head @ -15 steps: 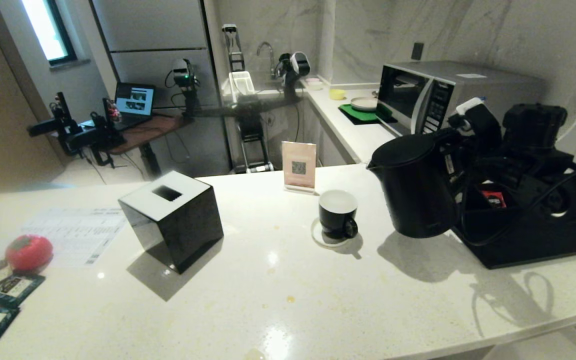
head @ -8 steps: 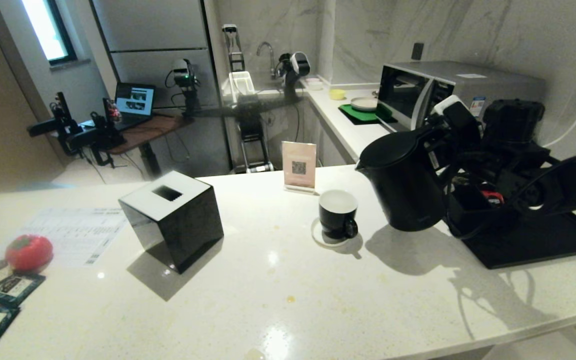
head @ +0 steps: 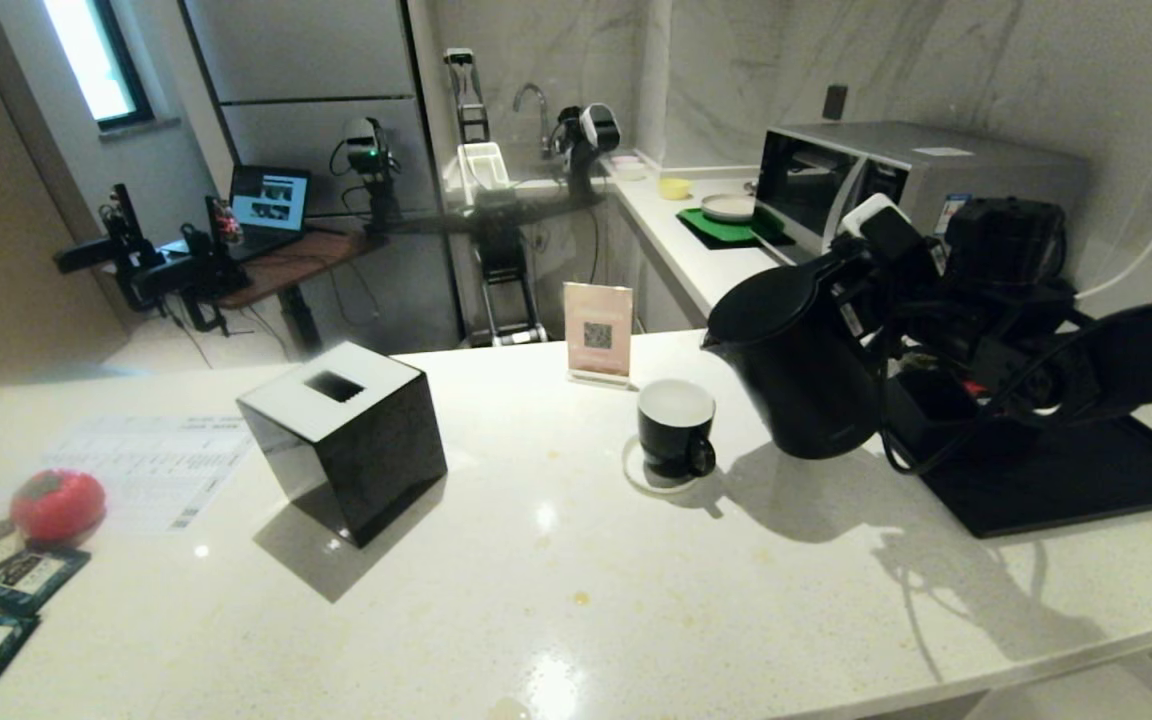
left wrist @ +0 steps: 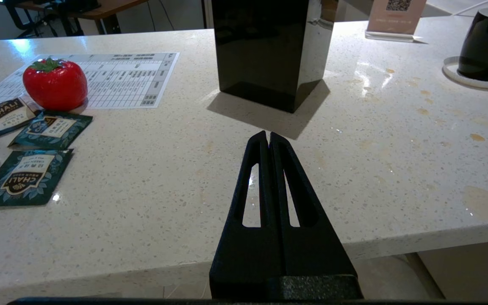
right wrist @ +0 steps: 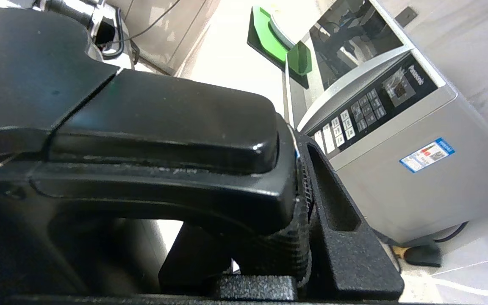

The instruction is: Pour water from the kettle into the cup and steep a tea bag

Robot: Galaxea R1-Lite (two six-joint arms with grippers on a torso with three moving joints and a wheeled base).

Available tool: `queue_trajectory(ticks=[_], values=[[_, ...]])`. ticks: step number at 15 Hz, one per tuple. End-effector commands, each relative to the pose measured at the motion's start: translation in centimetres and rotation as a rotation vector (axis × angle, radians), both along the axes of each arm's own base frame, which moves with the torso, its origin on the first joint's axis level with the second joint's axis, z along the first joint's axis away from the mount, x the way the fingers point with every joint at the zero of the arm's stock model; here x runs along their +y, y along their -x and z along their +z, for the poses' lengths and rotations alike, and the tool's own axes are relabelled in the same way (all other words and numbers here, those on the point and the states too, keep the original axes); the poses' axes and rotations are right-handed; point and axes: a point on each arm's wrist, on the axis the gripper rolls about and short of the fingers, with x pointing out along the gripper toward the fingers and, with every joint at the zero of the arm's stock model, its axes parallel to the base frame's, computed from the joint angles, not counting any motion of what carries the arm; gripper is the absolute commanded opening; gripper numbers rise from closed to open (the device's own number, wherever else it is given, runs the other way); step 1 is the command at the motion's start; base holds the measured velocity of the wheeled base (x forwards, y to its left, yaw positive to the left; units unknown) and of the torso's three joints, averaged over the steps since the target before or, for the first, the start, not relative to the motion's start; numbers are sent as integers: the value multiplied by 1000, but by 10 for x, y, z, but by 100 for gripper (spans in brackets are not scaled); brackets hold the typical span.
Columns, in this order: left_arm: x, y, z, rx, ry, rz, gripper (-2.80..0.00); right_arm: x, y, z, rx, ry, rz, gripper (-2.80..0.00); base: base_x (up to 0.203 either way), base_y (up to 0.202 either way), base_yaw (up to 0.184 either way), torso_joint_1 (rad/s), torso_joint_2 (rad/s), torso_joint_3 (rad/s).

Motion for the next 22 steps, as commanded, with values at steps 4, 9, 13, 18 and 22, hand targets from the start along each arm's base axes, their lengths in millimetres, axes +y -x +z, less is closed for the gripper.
queue_trajectory(ticks=[4,9,13,18,22], values=[[0,0,0,1,0,1,-280,2,-1,-2,-12,49,6,-280,0,0,0,0,0,0],[0,0,0,1,0,1,-280,8,0,-2,-20,95,19,-280,0,0,0,0,0,0],[0,0,0,1,0,1,-280,10,0,-1,-36,146,24,-280,0,0,0,0,0,0],[0,0,0,1,0,1,-280,12,-1,-1,-62,190,26,-280,0,0,0,0,0,0],[0,0,0,1,0,1,-280,16,-3,-3,-89,231,29,-280,0,0,0,0,0,0]])
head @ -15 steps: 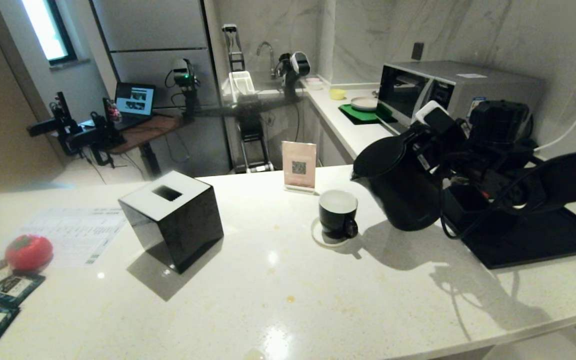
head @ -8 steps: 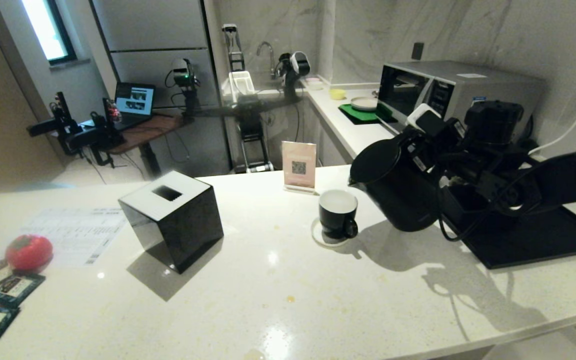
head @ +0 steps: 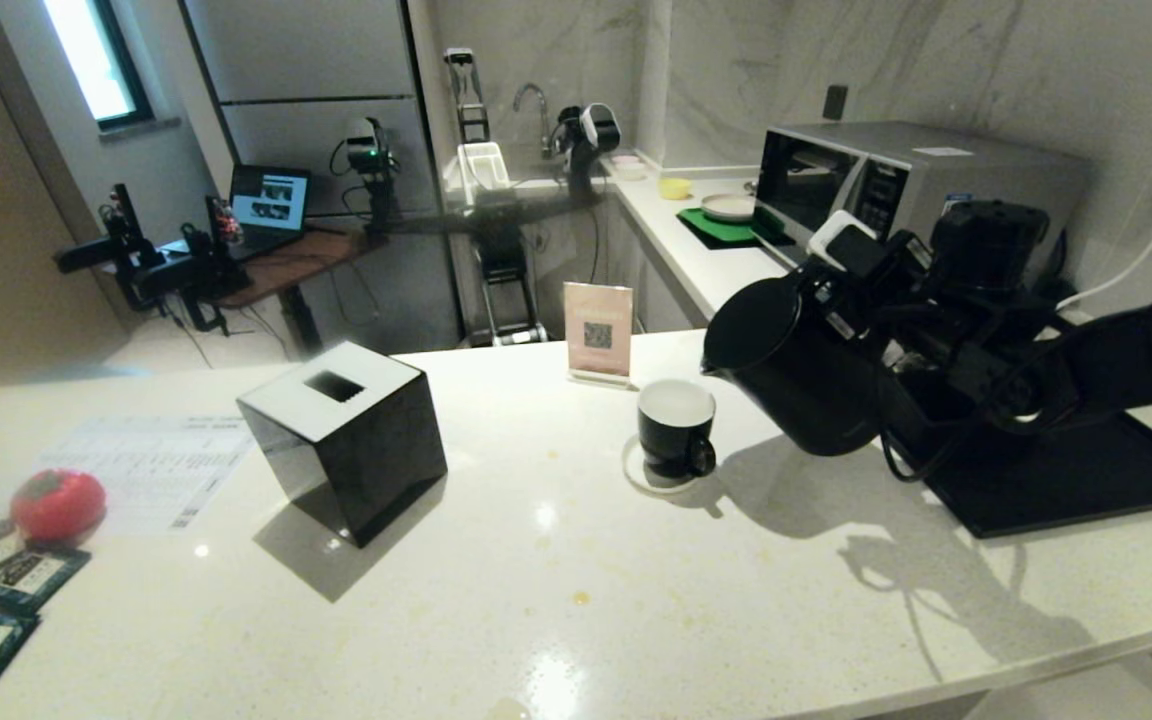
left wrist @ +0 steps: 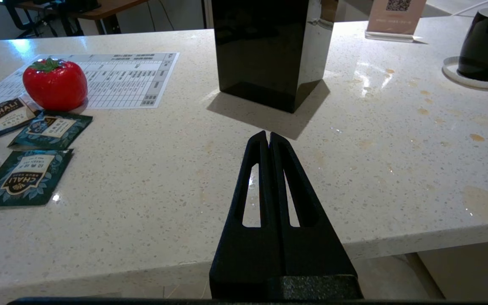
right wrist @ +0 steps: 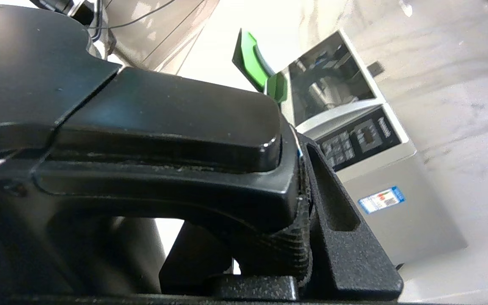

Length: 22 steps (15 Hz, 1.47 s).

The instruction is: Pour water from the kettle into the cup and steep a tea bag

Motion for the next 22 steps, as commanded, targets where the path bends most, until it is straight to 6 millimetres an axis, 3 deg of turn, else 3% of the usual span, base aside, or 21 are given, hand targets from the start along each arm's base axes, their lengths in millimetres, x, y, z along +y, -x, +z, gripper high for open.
queue_trajectory(ticks=[1,22], values=[[0,0,0,1,0,0,-280,4,-1,-1,-18,15,7,-280,0,0,0,0,0,0],[0,0,0,1,0,0,-280,14,-3,-5,-88,124,25,-280,0,0,0,0,0,0]])
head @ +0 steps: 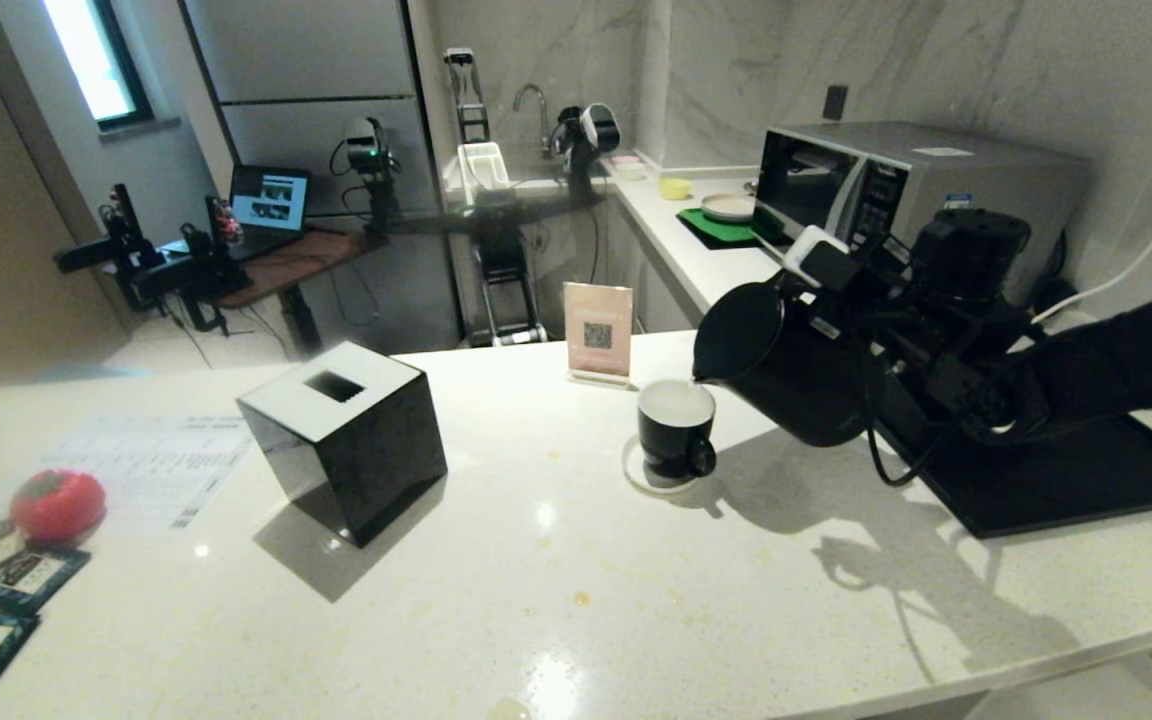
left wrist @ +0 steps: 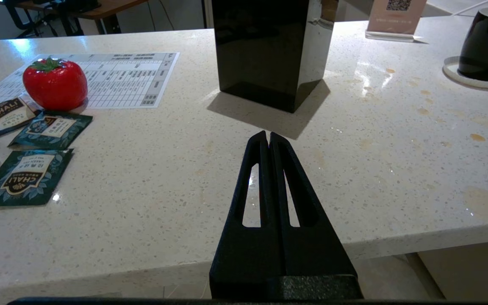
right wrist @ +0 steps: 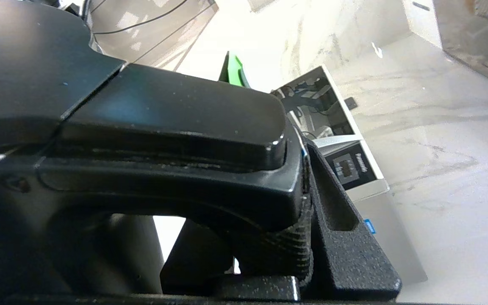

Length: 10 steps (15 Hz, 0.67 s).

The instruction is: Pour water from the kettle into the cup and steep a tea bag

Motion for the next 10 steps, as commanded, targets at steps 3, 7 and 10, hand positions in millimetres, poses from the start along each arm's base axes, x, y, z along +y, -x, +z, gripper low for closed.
queue_trajectory(ticks=[3,7,10], values=[[0,0,0,1,1,0,-280,1,0,1,-8,5,0,-280,0,0,0,0,0,0],[0,0,0,1,1,0,-280,1,1,2,-11,19,3,-280,0,0,0,0,0,0],[0,0,0,1,1,0,-280,1,2,3,-15,22,9,-280,0,0,0,0,0,0]])
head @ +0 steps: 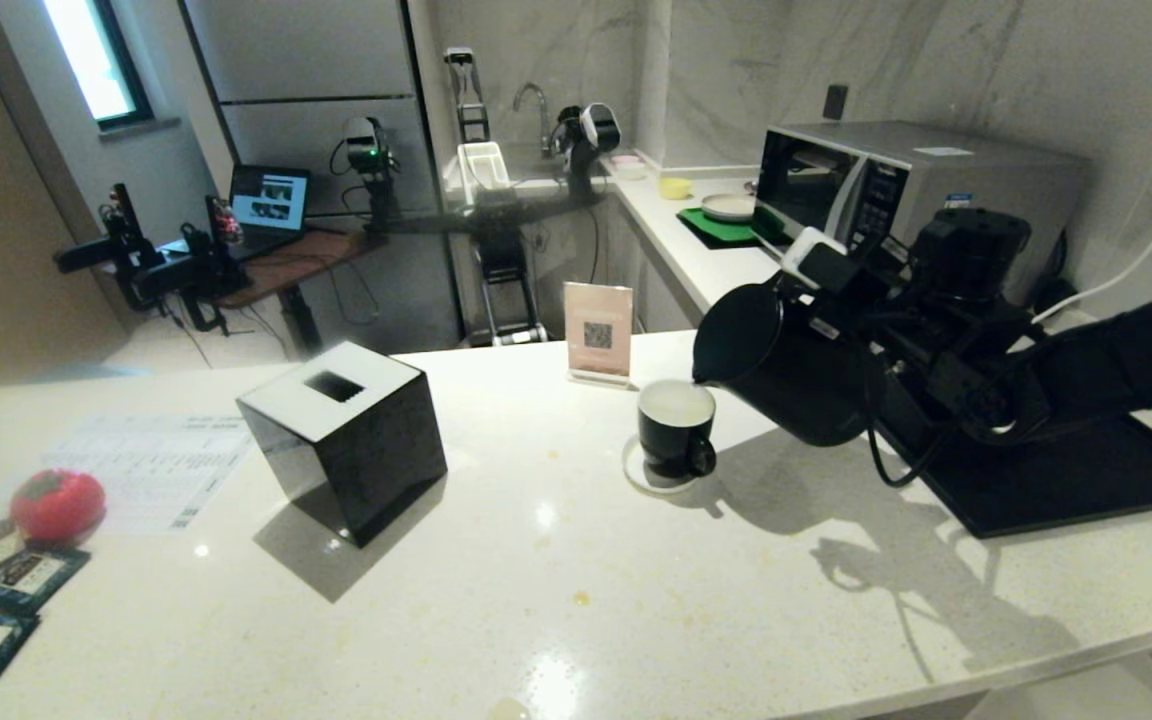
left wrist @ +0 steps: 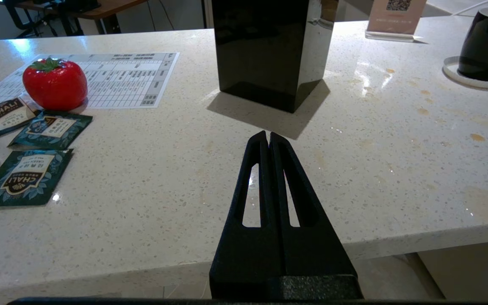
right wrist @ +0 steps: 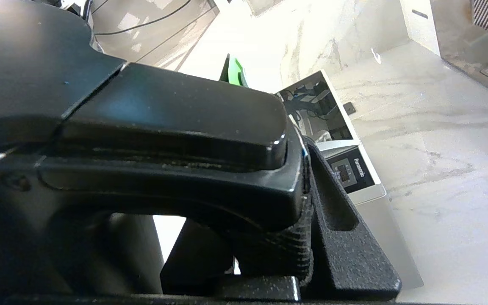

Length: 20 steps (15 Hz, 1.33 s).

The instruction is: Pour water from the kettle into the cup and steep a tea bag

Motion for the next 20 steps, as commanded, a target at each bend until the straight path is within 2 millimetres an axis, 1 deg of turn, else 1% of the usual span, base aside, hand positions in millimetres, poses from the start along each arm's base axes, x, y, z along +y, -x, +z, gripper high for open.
queue_trajectory(ticks=[1,20], values=[[0,0,0,1,0,0,-280,0,1,2,-12,4,-1,-280,0,0,0,0,0,0],[0,0,0,1,0,0,-280,-1,6,8,-24,3,12,-280,0,0,0,0,0,0]])
